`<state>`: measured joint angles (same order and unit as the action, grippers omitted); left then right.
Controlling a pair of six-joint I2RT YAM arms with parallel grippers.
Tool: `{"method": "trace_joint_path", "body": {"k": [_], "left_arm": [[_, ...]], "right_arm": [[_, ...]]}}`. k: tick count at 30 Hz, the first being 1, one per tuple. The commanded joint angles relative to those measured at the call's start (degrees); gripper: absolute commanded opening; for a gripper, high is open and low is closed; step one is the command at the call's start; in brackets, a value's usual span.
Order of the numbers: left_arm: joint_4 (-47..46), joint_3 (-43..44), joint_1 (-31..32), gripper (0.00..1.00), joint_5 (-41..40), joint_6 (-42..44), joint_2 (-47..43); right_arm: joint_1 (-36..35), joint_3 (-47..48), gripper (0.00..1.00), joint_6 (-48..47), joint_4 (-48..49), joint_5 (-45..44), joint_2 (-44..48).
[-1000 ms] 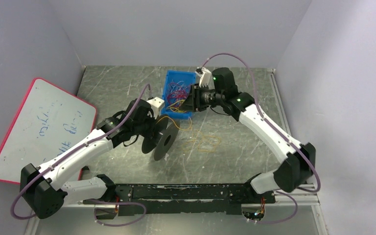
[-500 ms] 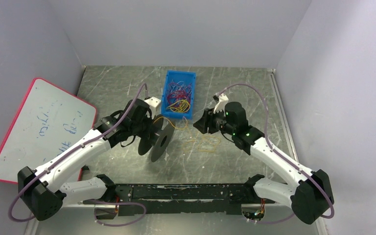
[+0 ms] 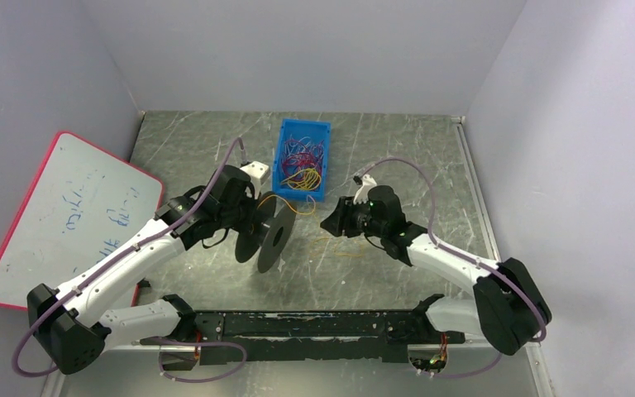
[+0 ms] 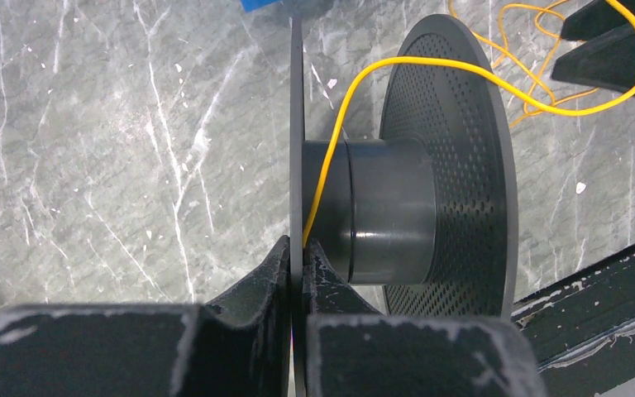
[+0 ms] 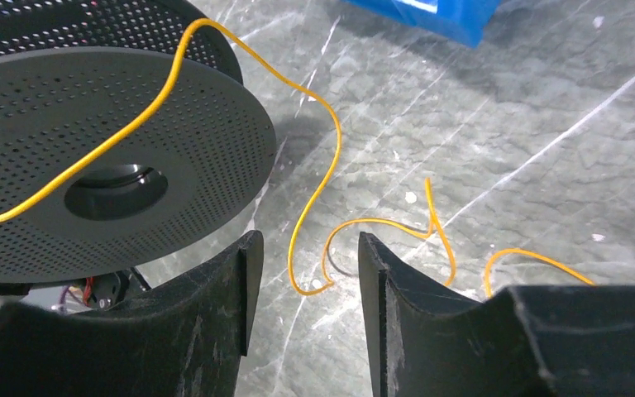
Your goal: Wrap the cables
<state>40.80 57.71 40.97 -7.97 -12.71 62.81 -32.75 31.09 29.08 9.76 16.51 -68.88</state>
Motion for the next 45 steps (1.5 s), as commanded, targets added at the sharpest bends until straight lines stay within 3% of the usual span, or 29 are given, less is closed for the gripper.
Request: {"method": "trace_joint_path", "body": {"k": [1,11,19,35,45], "left_arm": [[-1.22,3.52,0.25,0.07,-0.02,-1.65,-1.36],[-0.17,4.82,0.28,0.07,0.99,-2.32,-1.94],[1.42,6.97,0.27,0.07,1.52,-2.67,-3.14],[3.64,11.0,0.28,0.07,8.26,-1.14,-7.17],[-1.2,11.22,0.29,0.07,11.31,-3.83,-10.73]], "right_arm": [[-1.49,-1.02,0.49,3.41,7.26,1.37,-3.22],[-3.72,0.14,0.4,4.24,8.55,-1.16,-8.66],[-3.79,1.1,0.0,2.15,5.45,-4.77,-7.41],[0.26,1.85,0.0,-0.93,-7.29,-25.53,7.89],[0.67,-3.49,0.0,0.46,-4.46,-22.15,6.85]]}}
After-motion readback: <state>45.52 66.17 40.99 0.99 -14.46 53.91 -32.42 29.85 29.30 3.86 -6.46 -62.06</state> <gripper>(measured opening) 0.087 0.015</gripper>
